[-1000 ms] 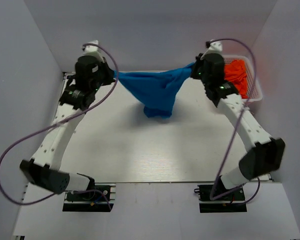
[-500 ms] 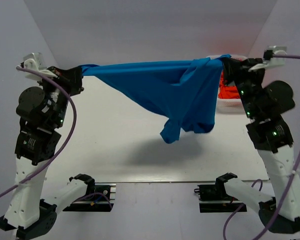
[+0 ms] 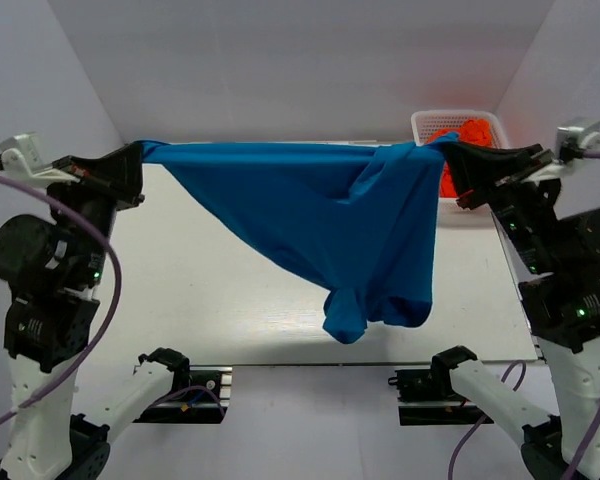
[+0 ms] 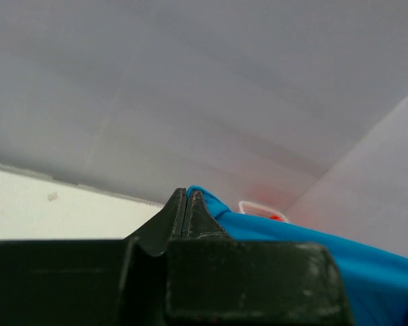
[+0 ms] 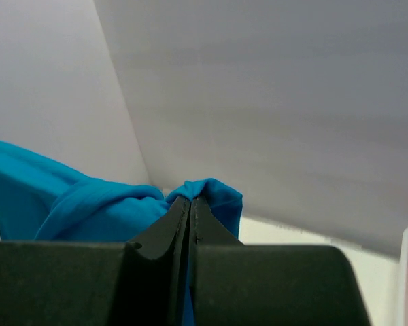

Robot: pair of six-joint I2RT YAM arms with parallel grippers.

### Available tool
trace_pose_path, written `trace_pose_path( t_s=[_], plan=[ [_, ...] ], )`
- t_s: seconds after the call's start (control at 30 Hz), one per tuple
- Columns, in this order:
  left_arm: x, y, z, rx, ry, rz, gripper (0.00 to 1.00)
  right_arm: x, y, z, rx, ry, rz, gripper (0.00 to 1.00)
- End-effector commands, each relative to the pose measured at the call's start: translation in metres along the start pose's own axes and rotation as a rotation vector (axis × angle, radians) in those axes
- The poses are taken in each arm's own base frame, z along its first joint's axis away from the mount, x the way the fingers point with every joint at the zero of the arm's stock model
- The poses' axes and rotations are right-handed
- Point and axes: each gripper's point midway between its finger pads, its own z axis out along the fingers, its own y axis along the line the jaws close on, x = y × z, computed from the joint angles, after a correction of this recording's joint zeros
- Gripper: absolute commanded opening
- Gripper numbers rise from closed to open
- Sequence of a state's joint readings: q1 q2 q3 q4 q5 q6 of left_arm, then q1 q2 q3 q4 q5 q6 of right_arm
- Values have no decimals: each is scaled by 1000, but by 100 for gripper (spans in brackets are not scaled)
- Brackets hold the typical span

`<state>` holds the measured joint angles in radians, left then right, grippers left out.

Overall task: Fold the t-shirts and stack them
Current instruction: Flatten out the tshirt

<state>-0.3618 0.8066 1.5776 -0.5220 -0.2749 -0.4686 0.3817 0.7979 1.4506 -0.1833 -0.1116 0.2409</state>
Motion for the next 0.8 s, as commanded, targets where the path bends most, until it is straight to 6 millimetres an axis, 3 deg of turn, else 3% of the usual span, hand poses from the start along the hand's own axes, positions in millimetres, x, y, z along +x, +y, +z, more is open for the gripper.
trace_pose_path(
  t_s=[0.0, 0.07, 0.13, 0.17, 0.23, 0.27, 0.3, 0.37, 0.4, 0.43, 0.47, 0.5, 0.53, 0.57, 0.6, 0.63, 0.67, 0.7, 0.73, 0.77],
  plan=[
    [68, 43, 44, -207, 152, 48, 0, 46, -24, 30, 66, 105, 47, 0],
    [104, 59, 60, -268, 232, 46, 0, 83, -39, 44, 112, 182, 85, 0],
    [160, 74, 79, -310, 369, 60, 0, 131, -58, 63, 171, 288, 123, 0],
    [183, 78, 84, -308, 433, 67, 0, 144, -63, 66, 191, 321, 134, 0],
    [221, 93, 93, -346, 510, 79, 0, 198, -83, 82, 242, 436, 149, 0],
    [252, 118, 99, -429, 564, 109, 0, 212, -89, 85, 248, 466, 138, 0],
    [265, 128, 105, -460, 578, 126, 0, 260, -102, 94, 267, 570, 139, 0],
    [291, 159, 112, -562, 614, 159, 0, 299, -110, 94, 276, 678, 148, 0],
    [327, 180, 113, -617, 689, 197, 0, 314, -115, 108, 266, 715, 134, 0],
    [341, 192, 116, -644, 715, 207, 0, 349, -123, 110, 277, 796, 141, 0],
    [360, 195, 117, -646, 770, 193, 0, 354, -122, 116, 260, 818, 145, 0],
    [366, 200, 126, -655, 788, 186, 0, 387, -130, 117, 270, 882, 152, 0],
    [393, 216, 126, -683, 848, 193, 0, 396, -133, 134, 256, 882, 153, 3],
    [401, 212, 134, -660, 865, 175, 0, 425, -141, 125, 272, 970, 161, 11],
    [407, 218, 134, -669, 890, 171, 0, 432, -141, 128, 264, 991, 159, 22],
    [418, 227, 134, -684, 913, 169, 0, 439, -144, 149, 242, 985, 158, 45],
    [420, 228, 135, -685, 916, 170, 0, 443, -144, 151, 240, 1001, 153, 58],
    [416, 229, 140, -683, 906, 159, 0, 448, -141, 142, 243, 1061, 162, 67],
    [419, 238, 136, -706, 921, 161, 0, 437, -137, 152, 213, 1040, 159, 90],
    [417, 237, 135, -709, 926, 162, 0, 436, -136, 148, 218, 1048, 166, 90]
  ],
)
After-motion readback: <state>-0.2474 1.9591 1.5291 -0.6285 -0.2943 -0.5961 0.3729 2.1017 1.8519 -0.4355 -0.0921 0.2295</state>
